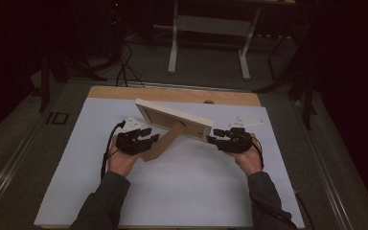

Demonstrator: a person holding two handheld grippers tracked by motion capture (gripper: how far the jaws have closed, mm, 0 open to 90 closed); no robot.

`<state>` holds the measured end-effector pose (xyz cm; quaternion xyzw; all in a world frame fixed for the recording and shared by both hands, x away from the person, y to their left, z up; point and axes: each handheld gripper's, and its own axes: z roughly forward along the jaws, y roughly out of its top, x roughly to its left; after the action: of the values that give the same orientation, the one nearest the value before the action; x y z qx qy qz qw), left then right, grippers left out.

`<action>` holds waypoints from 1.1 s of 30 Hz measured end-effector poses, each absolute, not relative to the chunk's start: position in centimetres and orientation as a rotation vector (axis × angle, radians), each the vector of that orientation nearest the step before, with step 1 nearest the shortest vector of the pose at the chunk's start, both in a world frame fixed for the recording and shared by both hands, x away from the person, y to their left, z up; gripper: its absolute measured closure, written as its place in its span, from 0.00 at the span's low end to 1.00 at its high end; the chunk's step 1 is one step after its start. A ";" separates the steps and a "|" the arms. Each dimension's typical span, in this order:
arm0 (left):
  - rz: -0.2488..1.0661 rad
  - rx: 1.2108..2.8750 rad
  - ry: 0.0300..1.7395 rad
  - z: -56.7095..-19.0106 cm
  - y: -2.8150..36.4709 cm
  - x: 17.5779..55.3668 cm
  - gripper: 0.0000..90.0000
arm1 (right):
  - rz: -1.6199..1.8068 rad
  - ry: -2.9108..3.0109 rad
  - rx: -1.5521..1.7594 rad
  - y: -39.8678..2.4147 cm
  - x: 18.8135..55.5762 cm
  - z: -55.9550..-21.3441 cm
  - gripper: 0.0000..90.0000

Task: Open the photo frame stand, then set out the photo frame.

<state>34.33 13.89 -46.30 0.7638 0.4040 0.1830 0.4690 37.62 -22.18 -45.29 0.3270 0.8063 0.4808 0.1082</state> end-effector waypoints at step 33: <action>0.400 1.769 1.084 -44.9 15.4 35.4 1.00 | 1.355 2.267 1.211 -24.7 38.1 -48.8 0.69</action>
<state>35.41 15.39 -44.91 0.7290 0.4466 0.1650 0.4919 38.11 -24.73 -48.76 0.4140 0.7748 0.4631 0.1180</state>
